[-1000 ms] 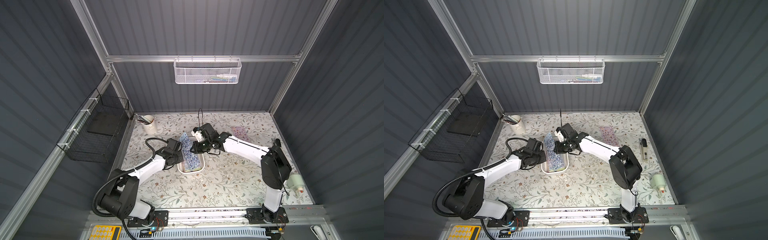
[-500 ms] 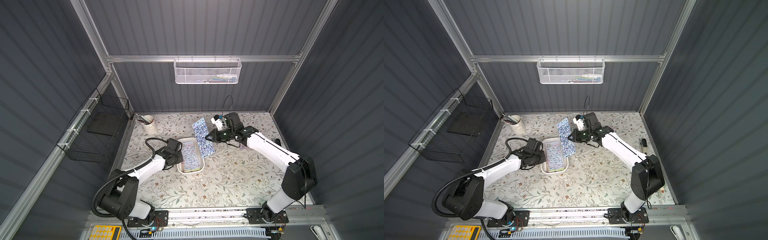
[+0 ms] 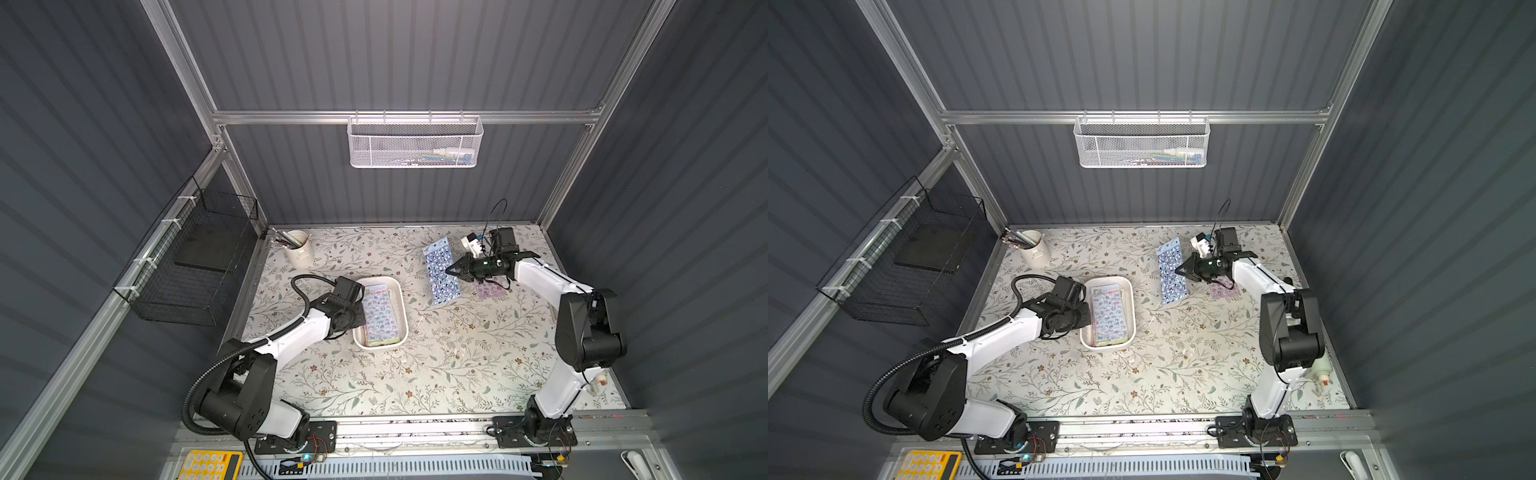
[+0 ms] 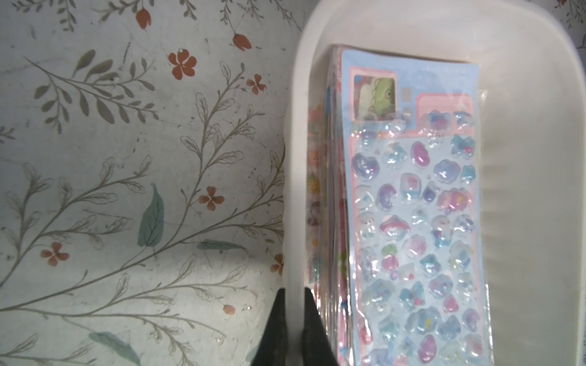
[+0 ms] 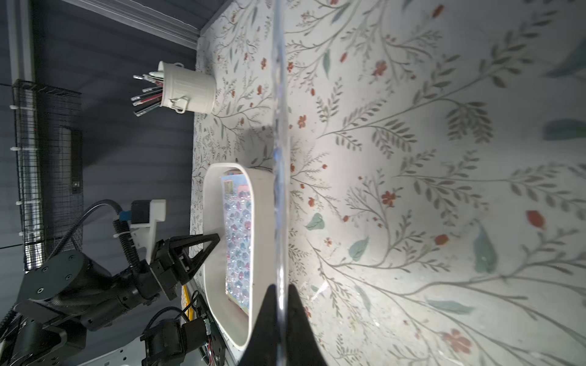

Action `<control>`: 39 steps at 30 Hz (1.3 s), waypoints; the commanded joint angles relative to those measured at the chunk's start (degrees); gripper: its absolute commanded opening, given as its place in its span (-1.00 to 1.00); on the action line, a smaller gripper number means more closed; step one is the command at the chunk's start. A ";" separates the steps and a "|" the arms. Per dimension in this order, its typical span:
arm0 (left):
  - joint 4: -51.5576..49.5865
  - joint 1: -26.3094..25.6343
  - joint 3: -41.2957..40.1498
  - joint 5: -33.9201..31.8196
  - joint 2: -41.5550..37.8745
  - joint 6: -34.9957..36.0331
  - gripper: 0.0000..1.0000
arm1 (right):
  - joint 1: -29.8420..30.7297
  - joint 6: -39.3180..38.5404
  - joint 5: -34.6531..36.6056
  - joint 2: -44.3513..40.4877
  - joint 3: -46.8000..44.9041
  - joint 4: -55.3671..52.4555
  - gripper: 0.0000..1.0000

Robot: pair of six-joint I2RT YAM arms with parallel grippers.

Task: Take the stickers out of the storage box
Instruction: Place the sticker at the center of the board, then pick up the storage box at the center of the board.

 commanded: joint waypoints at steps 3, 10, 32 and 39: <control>-0.85 -0.12 2.72 0.33 0.43 2.70 -1.00 | -3.18 -7.07 2.25 5.39 6.44 -7.66 -0.84; -1.21 -0.12 4.01 0.66 1.81 3.41 -1.00 | -5.66 -12.01 5.77 12.63 13.42 -14.07 -0.82; -2.07 -0.12 6.84 1.02 5.59 3.94 -1.00 | -7.88 -12.92 10.63 22.51 22.63 -19.44 -0.43; -2.96 -0.09 8.07 1.05 5.90 4.10 -1.00 | -8.39 -12.04 12.29 22.14 23.56 -20.23 -0.24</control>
